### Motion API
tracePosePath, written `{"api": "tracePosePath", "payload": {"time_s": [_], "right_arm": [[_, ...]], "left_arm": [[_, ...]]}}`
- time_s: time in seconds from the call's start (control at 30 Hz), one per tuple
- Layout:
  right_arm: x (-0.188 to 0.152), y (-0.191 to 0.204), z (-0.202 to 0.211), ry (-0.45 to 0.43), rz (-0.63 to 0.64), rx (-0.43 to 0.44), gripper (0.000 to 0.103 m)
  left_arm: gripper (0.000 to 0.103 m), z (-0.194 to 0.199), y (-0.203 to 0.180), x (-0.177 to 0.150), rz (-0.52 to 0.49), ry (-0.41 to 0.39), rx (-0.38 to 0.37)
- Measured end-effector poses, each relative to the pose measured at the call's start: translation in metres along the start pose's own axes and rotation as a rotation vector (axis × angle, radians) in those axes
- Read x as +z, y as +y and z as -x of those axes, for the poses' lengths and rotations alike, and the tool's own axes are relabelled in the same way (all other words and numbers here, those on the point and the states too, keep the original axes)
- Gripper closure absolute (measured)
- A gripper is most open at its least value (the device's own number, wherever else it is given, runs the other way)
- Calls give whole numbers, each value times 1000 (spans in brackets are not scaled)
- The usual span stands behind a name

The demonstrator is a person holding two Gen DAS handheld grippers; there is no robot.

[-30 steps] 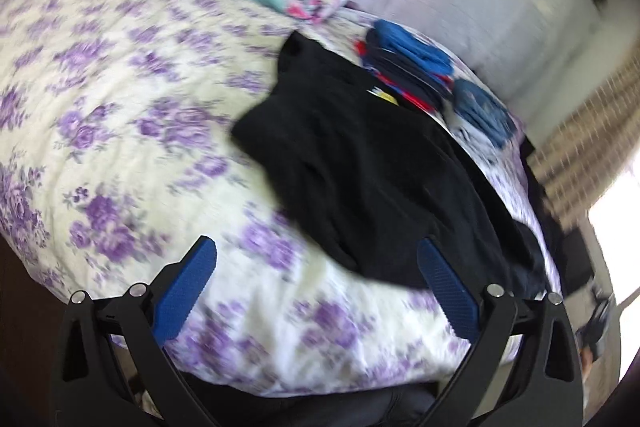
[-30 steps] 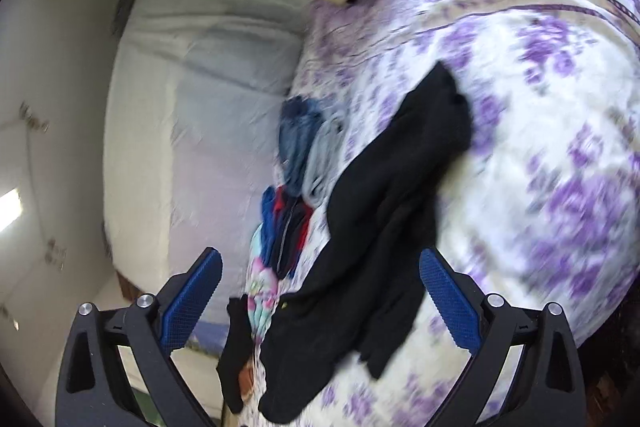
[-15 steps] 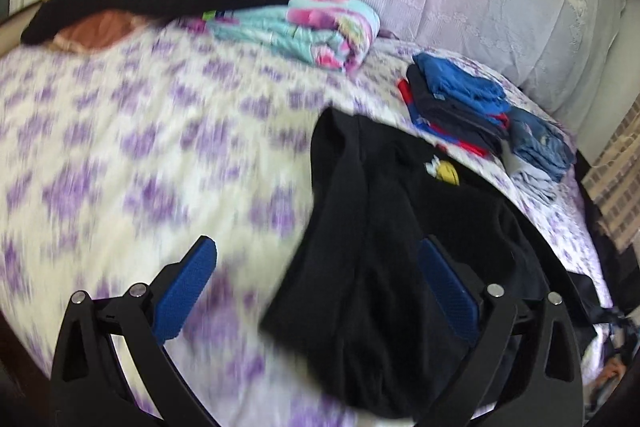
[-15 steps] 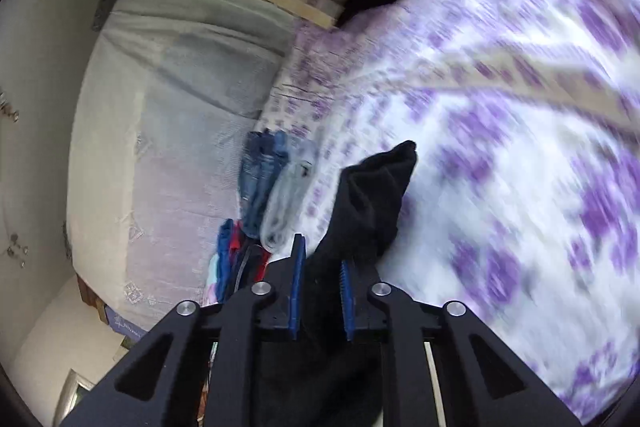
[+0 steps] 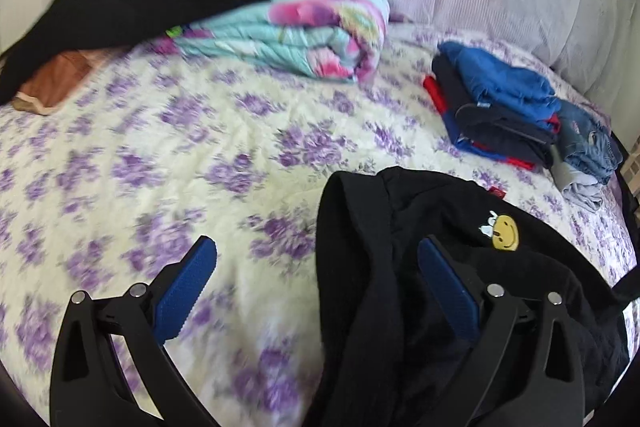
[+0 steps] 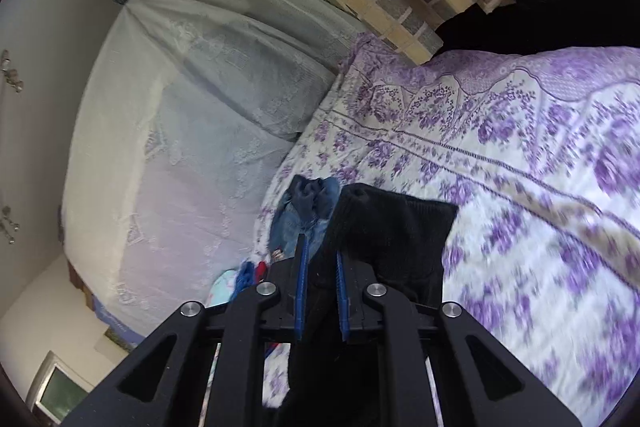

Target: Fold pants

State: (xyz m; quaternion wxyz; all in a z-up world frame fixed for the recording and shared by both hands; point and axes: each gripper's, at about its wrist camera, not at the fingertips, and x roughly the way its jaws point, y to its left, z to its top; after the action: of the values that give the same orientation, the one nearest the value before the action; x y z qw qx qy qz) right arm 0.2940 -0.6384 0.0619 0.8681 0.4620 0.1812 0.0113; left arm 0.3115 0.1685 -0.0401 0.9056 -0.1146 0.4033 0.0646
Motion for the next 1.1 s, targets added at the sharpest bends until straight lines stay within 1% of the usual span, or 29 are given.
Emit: {"api": "tracePosePath", "payload": {"time_s": [0.07, 0.1, 0.2, 0.23, 0.3, 0.33, 0.37, 0.4, 0.43, 0.47, 0.5, 0.53, 0.57, 0.63, 0.7, 0.77, 0.8, 0.9, 0.93, 1.0, 1.07, 1.1], "right_arm": [[8, -5, -23, 6, 0, -44, 90], [15, -9, -43, 14, 8, -90, 90], [20, -23, -79, 39, 9, -186, 90], [20, -28, -89, 51, 16, -216, 90], [18, -38, -108, 102, 29, -267, 88], [16, -40, -108, 102, 27, -286, 87], [14, -43, -107, 99, 23, -295, 85], [12, -44, -105, 104, 29, -303, 76], [11, -43, -101, 101, 41, -310, 66], [11, -41, -96, 90, 60, -318, 53], [10, -38, -87, 71, 89, -334, 51], [10, -35, -80, 64, 113, -342, 51], [8, -33, -72, 70, 134, -346, 50], [6, -32, -60, 77, 128, -339, 45], [2, -34, -47, 73, 112, -331, 39], [-3, -38, -38, 91, 113, -335, 37], [-7, -41, -37, 106, 114, -342, 37], [-22, -52, -42, 158, 91, -337, 37], [-27, -57, -46, 177, 75, -330, 37], [-36, -67, -59, 209, 37, -321, 37], [-40, -73, -70, 220, 20, -317, 37], [-41, -75, -79, 229, 9, -312, 37]], "left_arm": [[4, -14, -2, 9, -2, 27, -26], [4, -21, -4, 15, -7, 41, -35], [4, -45, -7, 31, -28, 105, -45], [4, -53, -6, 34, -28, 120, -39], [4, -74, -4, 40, -23, 177, -42], [4, -82, -2, 41, -10, 202, -63], [4, -90, 1, 39, 21, 236, -126], [4, -92, 3, 37, 36, 244, -152], [4, -91, 3, 36, 32, 224, -157], [4, -91, 2, 35, 17, 212, -165], [5, -90, 1, 34, 5, 206, -170], [12, -90, 2, 35, 1, 194, -173], [39, -88, 2, 35, 5, 184, -176], [58, -86, 7, 39, 33, 183, -241], [61, -80, 8, 40, 53, 167, -276], [63, -74, 9, 43, 59, 143, -276], [63, -69, 13, 47, 81, 122, -282], [63, -57, 40, 72, 196, 63, -306], [63, -55, 47, 79, 219, 49, -300], [63, -49, 55, 87, 222, 16, -239], [63, -47, 67, 89, 231, -6, -178], [63, -47, 71, 88, 238, -3, -165]]}}
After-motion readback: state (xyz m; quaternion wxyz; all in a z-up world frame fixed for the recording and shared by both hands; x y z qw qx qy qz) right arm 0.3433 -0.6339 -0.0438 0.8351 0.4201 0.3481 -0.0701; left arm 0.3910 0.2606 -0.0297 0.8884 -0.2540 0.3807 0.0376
